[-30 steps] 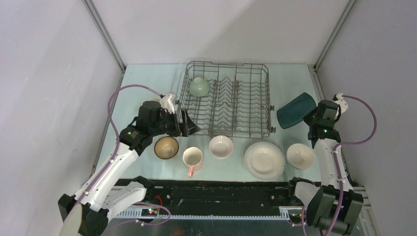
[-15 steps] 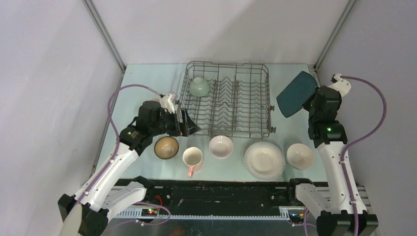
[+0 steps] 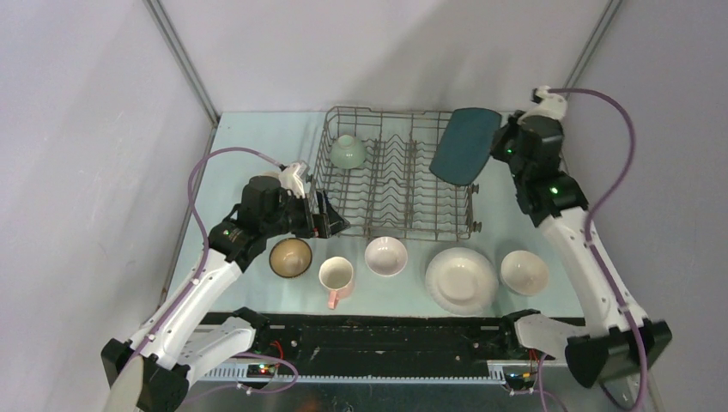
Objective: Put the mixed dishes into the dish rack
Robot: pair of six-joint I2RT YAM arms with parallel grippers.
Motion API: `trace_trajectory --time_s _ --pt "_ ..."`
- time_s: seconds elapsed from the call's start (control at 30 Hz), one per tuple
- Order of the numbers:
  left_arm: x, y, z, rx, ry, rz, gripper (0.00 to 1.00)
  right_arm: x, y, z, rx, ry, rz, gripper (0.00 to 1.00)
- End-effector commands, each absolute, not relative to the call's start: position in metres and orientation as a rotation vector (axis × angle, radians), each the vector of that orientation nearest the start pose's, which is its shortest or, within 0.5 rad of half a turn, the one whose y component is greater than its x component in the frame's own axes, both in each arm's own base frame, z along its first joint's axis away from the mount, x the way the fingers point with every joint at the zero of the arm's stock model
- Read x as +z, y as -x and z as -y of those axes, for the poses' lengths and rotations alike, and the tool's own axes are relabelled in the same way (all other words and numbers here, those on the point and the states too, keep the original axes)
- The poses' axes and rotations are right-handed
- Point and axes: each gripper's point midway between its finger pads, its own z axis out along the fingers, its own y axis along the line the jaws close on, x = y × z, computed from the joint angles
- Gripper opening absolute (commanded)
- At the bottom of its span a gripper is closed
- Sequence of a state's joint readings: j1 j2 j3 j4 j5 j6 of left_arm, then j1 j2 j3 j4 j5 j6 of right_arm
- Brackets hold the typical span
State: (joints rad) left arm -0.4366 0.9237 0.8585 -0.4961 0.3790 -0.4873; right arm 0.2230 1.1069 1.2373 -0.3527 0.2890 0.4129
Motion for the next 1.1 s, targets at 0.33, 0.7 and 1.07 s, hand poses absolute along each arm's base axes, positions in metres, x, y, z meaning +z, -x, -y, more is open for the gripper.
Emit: trace_trajectory --time_s 0.33,0.7,1.07 --pt "0.217 -0.224 0.199 -0.949 -0.185 -2.207 1.00 0.362 -0.463 -0.163 0.573 -0.305 -1.805 0.00" --pt "0.215 -0.224 0.197 -0.938 -0.178 -2.208 1.00 0.336 -0.503 -0.200 0.599 -0.286 -1.949 0.00" --pt "0.215 -0.226 0.194 -0.914 -0.174 -2.203 1.00 0.317 -0.528 -0.192 0.437 -0.269 -2.021 0.00"
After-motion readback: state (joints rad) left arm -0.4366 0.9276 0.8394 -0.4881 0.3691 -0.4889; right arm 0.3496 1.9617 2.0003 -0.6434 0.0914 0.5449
